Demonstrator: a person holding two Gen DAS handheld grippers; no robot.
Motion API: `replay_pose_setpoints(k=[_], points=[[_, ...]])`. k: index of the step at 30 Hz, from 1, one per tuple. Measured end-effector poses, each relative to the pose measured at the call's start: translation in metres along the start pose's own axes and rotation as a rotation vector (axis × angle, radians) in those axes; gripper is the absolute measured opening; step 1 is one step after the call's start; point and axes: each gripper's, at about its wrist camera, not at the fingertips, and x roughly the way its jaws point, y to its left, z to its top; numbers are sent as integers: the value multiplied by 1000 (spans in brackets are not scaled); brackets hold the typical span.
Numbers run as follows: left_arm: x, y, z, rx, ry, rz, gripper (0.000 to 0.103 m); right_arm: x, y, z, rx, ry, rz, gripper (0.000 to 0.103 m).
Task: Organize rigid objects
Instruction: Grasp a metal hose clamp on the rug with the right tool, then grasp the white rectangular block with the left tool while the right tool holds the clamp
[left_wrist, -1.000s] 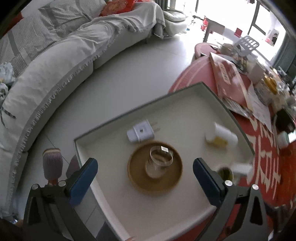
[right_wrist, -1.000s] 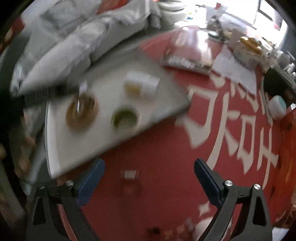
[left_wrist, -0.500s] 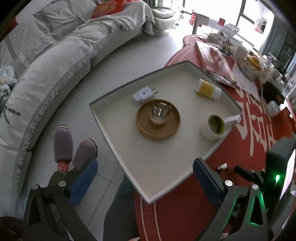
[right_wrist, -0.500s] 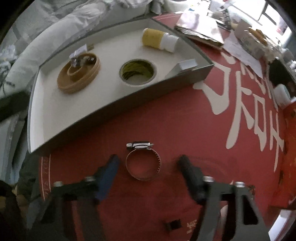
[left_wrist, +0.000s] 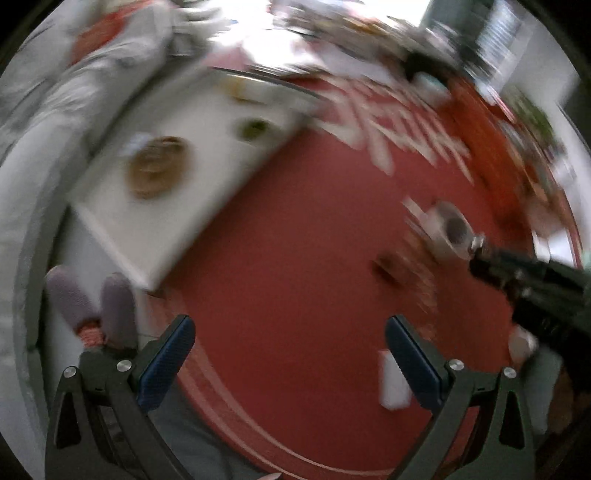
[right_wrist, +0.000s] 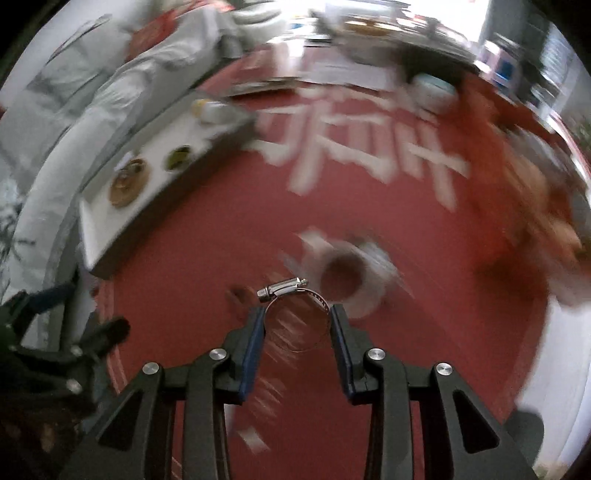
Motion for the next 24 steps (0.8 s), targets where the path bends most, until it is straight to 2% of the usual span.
replay_pose_setpoints(k=[3, 6, 12, 13, 14, 20, 21, 23, 24], points=[[15, -46, -17, 131, 42, -4, 103, -15, -29, -30, 82, -1, -22, 37], [27, -70, -30, 188, 72, 26, 103, -18, -48, -58, 162, 2, -20, 37], [50, -80, -36, 160, 122, 60, 103, -16, -53, -80, 216, -1, 18, 37], [57, -80, -38, 153, 153, 57, 103, -18, -52, -81, 212, -11, 22, 37], [59, -76, -39, 118, 154, 24, 103, -19, -51, -81, 209, -17, 24, 37], [55, -81, -34, 124, 167, 26, 102, -17, -50, -83, 212, -21, 58, 37], [53, -81, -34, 120, 163, 26, 99, -17, -50, -83, 213, -22, 61, 37], [44, -82, -36, 102, 125, 17, 84, -18, -51, -85, 215, -28, 63, 37], [36, -81, -36, 96, 97, 18, 61, -19, -52, -86, 220, -30, 64, 37]])
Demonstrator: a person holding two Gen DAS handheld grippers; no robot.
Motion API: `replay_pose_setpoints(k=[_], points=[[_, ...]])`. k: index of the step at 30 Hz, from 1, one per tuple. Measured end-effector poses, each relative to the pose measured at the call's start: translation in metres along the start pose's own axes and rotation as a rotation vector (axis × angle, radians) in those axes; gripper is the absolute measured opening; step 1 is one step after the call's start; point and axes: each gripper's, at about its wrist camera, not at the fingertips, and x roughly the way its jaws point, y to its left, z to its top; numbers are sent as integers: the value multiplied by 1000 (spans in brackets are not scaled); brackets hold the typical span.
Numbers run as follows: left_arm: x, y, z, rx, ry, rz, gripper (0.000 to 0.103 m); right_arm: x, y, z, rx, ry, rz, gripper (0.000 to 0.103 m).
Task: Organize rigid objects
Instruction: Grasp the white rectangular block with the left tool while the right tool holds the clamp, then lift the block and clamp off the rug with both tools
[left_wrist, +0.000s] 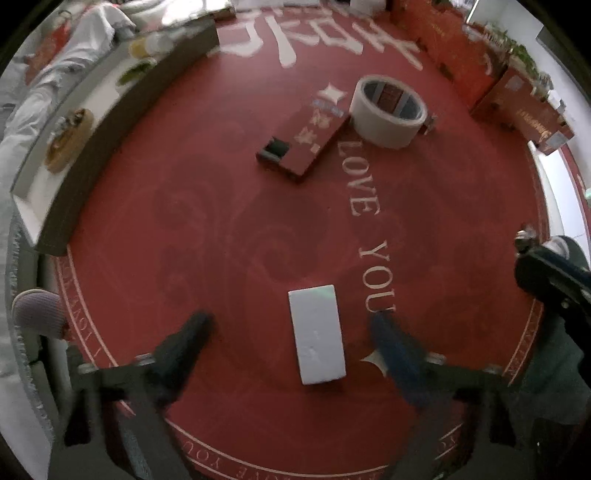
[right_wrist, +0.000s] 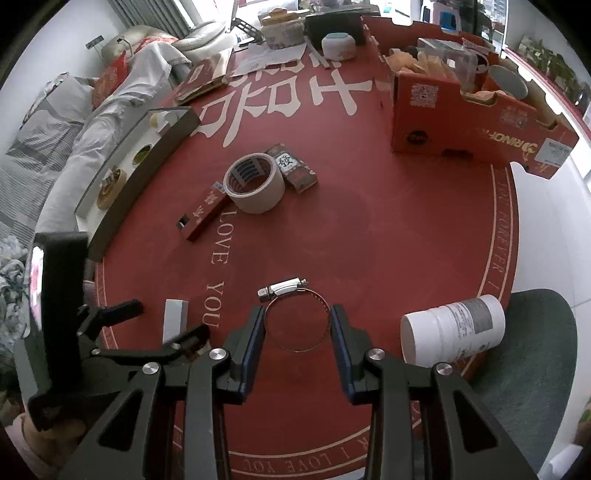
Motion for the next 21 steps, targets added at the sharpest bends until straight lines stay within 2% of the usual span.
replay_pose_setpoints(k=[1, 2, 7, 14, 21], points=[[-4, 1, -1, -5, -14, 2, 31, -1, -1, -1, 7, -1, 0, 37], [-7, 2, -1, -12, -18, 6, 25, -1, -3, -1, 16, -3, 1, 37], [-18, 26, -4, -136, -23, 14, 24, -5, -5, -4, 30, -12, 2, 37], [-59, 44, -11, -208, -168, 84, 24, -15, 1, -6, 6, -49, -7, 37], [-67, 64, -16, -234, -265, 146, 25, -18, 5, -5, -10, -62, -23, 37]])
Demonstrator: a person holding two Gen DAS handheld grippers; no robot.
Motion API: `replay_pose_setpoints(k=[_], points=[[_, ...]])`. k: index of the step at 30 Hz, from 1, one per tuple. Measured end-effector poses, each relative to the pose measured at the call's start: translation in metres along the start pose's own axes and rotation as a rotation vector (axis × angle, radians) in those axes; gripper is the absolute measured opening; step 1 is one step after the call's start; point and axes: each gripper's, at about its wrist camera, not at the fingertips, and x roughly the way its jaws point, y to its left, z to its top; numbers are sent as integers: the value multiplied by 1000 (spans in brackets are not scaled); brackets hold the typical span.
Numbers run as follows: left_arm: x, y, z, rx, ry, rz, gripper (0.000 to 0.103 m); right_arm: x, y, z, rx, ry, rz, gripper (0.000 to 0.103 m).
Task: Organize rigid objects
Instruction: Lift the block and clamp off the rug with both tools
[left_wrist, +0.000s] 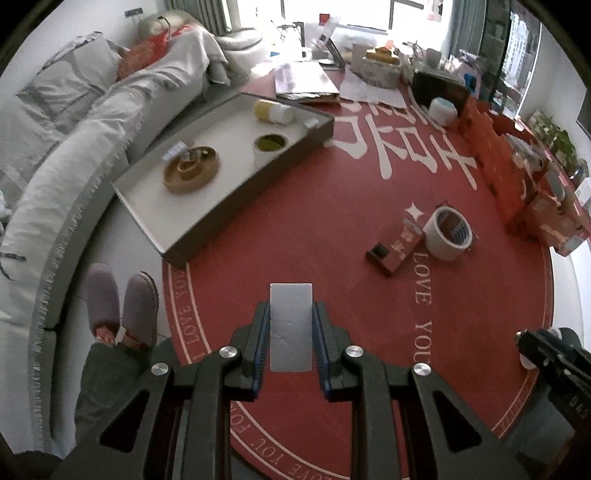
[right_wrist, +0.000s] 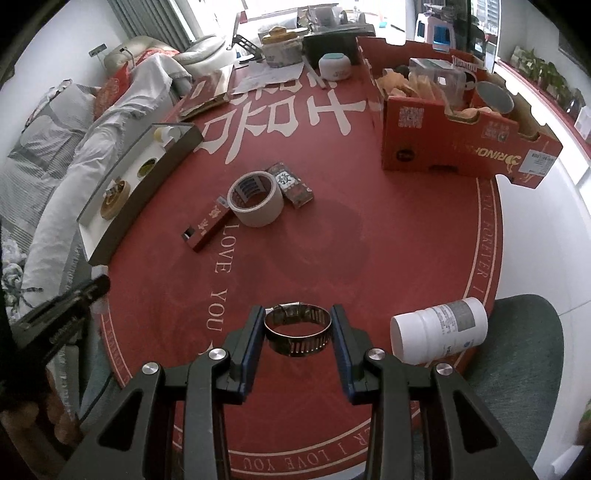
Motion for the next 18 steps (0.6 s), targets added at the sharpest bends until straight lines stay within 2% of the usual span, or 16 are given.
replay_pose_setpoints(k=[18], points=[[4, 2, -3, -3, 17, -8, 25, 9, 6, 0, -31, 32, -25, 37]])
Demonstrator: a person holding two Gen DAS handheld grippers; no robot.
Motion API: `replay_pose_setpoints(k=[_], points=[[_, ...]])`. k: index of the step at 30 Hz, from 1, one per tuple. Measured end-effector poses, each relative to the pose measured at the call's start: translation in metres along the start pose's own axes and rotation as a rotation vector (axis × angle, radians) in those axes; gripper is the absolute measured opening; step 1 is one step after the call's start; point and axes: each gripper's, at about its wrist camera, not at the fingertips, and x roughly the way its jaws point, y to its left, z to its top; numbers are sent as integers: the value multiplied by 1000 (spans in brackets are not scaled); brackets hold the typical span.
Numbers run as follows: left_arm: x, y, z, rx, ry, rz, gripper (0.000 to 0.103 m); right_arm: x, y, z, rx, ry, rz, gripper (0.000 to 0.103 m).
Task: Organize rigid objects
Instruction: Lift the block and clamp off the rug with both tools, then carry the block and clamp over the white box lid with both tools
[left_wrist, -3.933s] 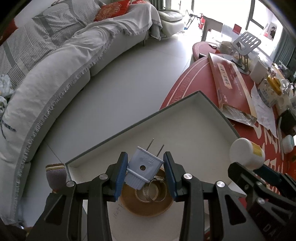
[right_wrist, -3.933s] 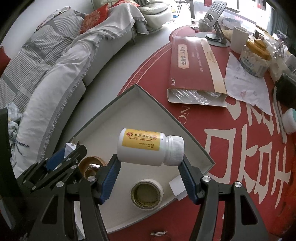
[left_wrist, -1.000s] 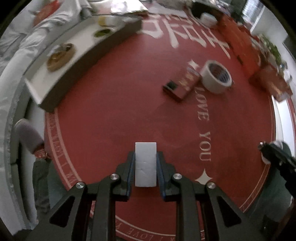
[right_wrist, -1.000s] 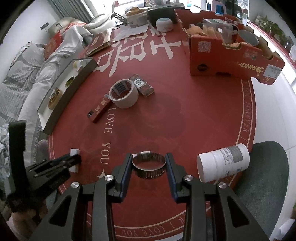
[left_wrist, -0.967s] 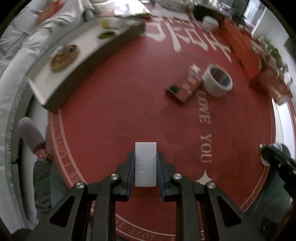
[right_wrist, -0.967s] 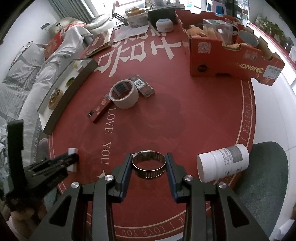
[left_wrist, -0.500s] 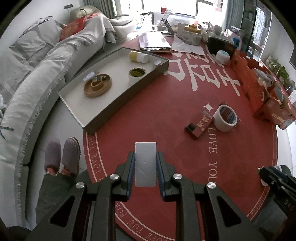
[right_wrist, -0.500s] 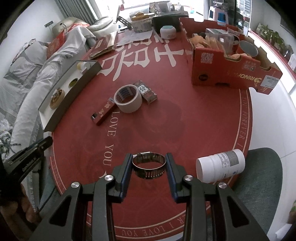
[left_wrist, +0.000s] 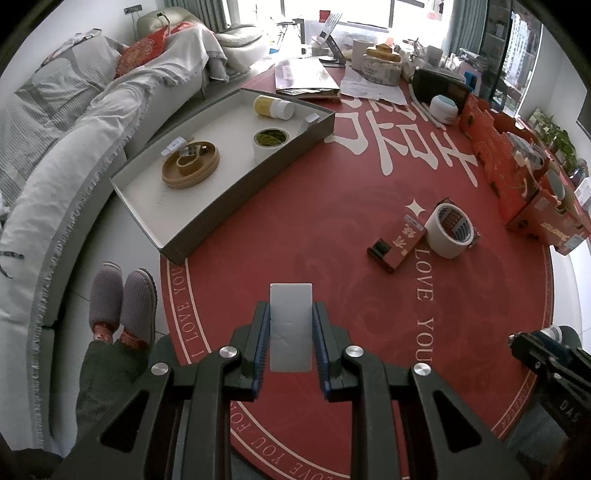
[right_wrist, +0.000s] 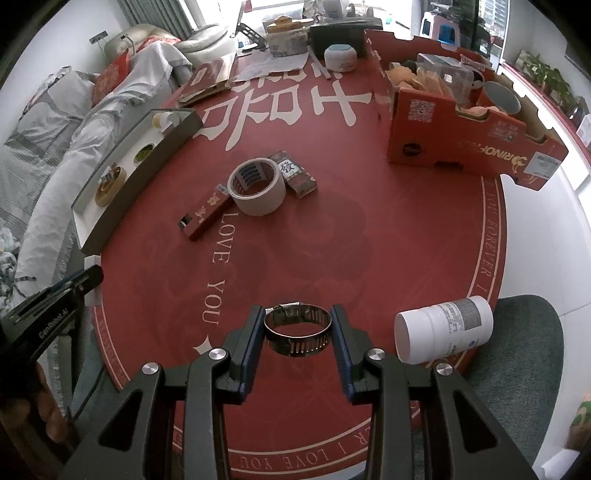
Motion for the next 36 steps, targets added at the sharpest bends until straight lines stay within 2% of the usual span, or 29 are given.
replay_pose_setpoints(k=[28, 34, 36], points=[[5, 5, -1, -19, 20, -17, 25, 5, 5, 1, -31, 18, -23, 37], [-10, 6, 11, -21, -25, -5, 25, -4, 13, 9, -56, -9, -9, 37], [-21, 11, 21, -54, -31, -41, 25, -10, 20, 16, -67, -25, 7, 37]])
